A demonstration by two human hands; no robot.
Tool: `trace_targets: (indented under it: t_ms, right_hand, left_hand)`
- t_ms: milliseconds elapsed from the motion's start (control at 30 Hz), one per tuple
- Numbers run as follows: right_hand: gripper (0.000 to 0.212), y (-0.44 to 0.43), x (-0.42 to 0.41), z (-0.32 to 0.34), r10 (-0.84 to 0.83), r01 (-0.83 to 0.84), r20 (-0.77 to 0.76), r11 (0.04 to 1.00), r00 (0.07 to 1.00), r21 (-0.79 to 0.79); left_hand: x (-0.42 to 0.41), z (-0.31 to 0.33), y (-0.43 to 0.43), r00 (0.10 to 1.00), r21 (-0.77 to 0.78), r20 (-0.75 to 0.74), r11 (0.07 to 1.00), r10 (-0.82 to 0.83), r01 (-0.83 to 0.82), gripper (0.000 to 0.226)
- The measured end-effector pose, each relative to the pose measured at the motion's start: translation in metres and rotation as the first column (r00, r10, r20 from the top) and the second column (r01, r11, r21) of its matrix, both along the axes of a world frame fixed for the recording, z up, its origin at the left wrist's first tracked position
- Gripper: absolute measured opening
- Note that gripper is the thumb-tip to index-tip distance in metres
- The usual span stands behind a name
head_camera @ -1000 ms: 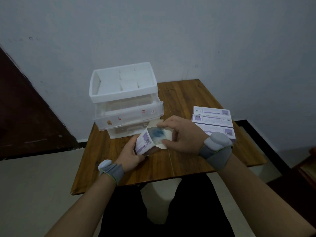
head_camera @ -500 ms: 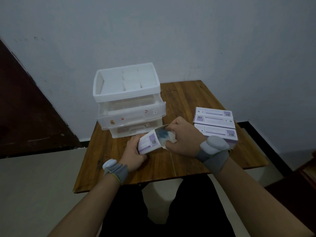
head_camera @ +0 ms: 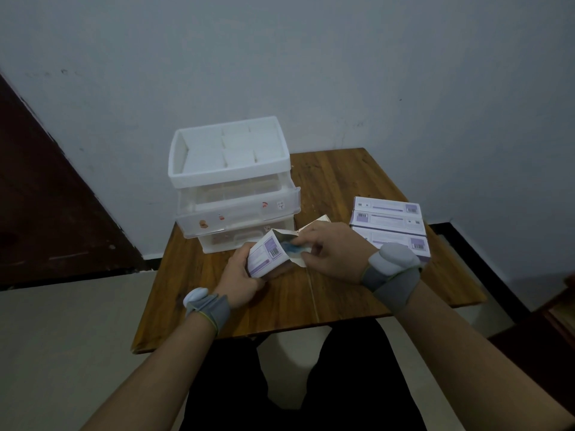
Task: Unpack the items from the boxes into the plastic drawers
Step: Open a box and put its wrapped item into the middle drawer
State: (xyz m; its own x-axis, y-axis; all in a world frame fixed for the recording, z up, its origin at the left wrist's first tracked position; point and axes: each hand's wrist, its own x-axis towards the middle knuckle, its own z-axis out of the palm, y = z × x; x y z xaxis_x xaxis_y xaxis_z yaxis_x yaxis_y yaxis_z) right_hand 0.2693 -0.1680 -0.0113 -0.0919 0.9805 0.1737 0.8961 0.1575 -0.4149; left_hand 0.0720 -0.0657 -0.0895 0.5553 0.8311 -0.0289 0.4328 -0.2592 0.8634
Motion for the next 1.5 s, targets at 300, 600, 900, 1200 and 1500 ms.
trace_targets:
  t_ms: [300,600,900,1200,1500]
  right_hand:
    - [0.039,-0.001,-0.001,-0.010,-0.036,0.043,-0.136,0.998,0.990,0.049]
    - [0.050,0.005,-0.007,-0.018,-0.107,0.128,-0.347,0.991,0.932,0.037]
    - [0.017,0.006,-0.013,-0.021,-0.134,0.148,-0.223,0.988,0.966,0.048]
    - [0.045,0.010,-0.005,-0.018,-0.060,0.051,-0.260,0.998,0.964,-0.041]
    - [0.045,0.021,0.009,0.000,0.134,-0.156,-0.153,0.978,0.979,-0.142]
  left_hand:
    - [-0.003,-0.001,0.004,1.000,0.024,-0.010,1.000,-0.004,0.004,0.063]
    - [-0.007,-0.006,0.007,0.999,0.056,-0.045,0.998,0.010,-0.008,0.063]
    - [-0.006,-0.010,0.006,0.996,0.139,-0.087,0.990,0.012,0.001,0.060]
    - [-0.008,-0.006,0.009,0.997,0.148,-0.074,0.988,-0.036,0.047,0.057]
    - [-0.010,0.007,0.017,0.975,0.078,-0.114,0.977,-0.189,0.198,0.060]
